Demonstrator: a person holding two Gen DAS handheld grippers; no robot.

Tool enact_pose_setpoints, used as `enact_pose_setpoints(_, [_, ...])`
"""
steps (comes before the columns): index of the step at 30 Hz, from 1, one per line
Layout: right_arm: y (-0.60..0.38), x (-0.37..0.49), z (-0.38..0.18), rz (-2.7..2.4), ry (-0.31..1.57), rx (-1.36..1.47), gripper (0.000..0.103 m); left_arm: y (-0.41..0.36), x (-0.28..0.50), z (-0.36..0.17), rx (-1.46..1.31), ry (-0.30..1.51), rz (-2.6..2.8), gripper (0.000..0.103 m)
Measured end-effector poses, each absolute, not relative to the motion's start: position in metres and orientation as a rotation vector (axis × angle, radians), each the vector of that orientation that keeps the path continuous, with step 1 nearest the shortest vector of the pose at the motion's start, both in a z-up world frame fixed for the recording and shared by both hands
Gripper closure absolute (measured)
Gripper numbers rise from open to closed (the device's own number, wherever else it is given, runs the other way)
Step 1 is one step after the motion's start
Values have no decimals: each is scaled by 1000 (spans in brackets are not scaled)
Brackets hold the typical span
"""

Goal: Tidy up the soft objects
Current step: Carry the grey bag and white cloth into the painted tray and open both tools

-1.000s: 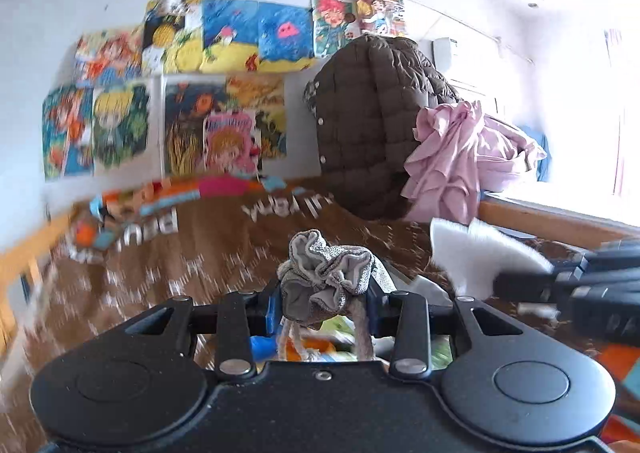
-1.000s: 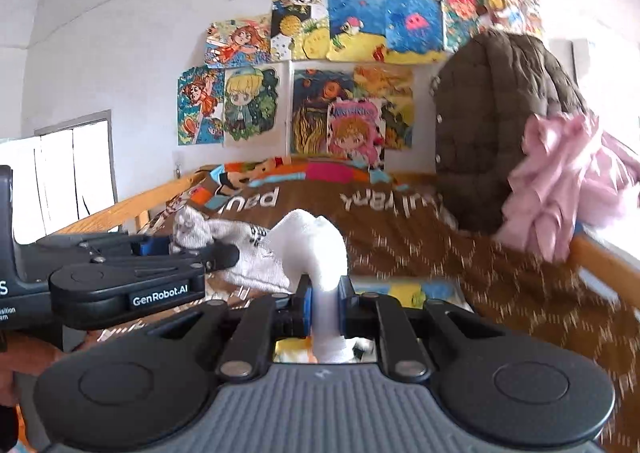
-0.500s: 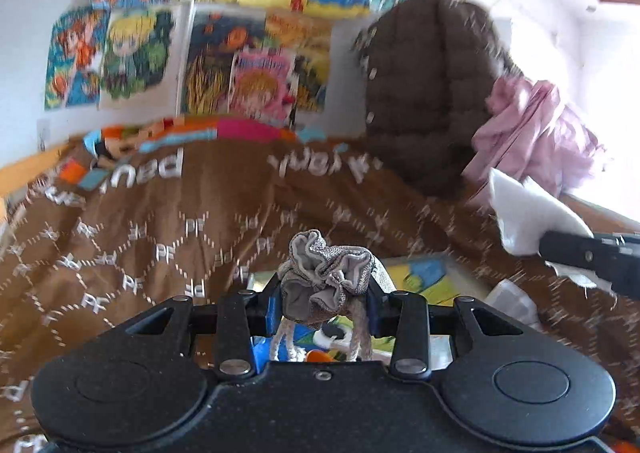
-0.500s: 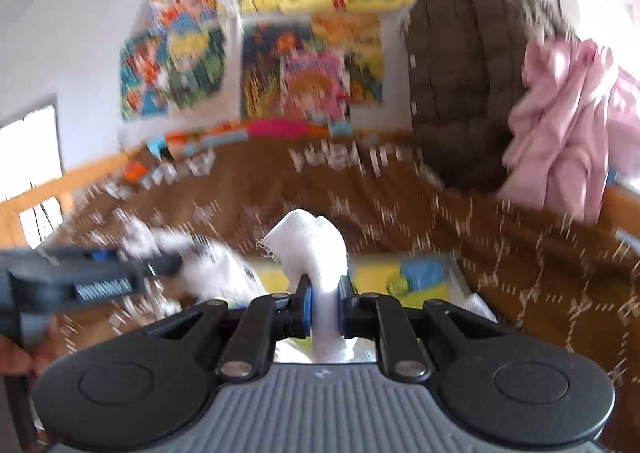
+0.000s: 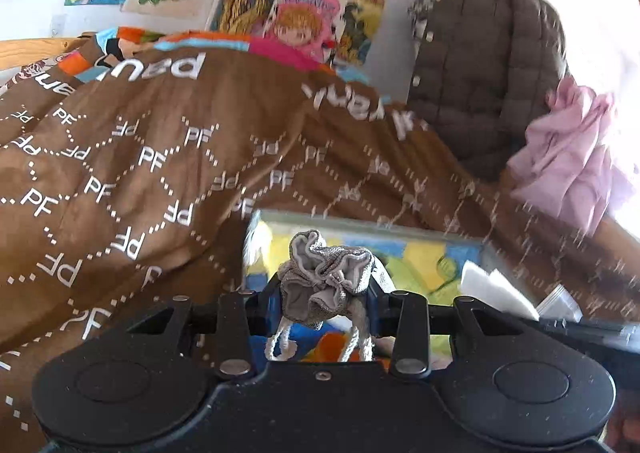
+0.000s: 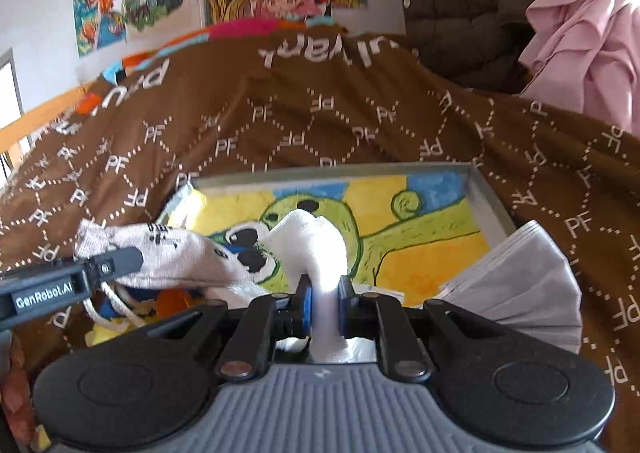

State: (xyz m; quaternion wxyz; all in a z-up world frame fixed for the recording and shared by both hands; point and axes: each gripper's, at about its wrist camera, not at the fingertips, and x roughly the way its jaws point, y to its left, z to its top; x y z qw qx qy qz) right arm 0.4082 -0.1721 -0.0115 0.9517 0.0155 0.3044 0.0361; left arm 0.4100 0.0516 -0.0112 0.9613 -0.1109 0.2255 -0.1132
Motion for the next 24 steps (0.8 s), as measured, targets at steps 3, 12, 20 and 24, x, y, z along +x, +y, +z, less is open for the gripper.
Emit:
enact_pose_setpoints(3, [-170, 411, -16, 73, 647, 21, 89, 53, 418, -23, -215, 512, -213, 62])
enact_pose_setpoints(12, [-178, 404, -17, 74, 667, 26, 85, 55, 419, -30, -222, 582, -211, 60])
enact_pose_setpoints(20, [-182, 400, -16, 102, 649, 59, 65, 53, 415, -30, -206, 585, -191, 58])
enact_pose_setpoints(24, [-183, 395, -13, 104, 635, 54, 51, 51, 410, -27, -194, 569, -185, 56])
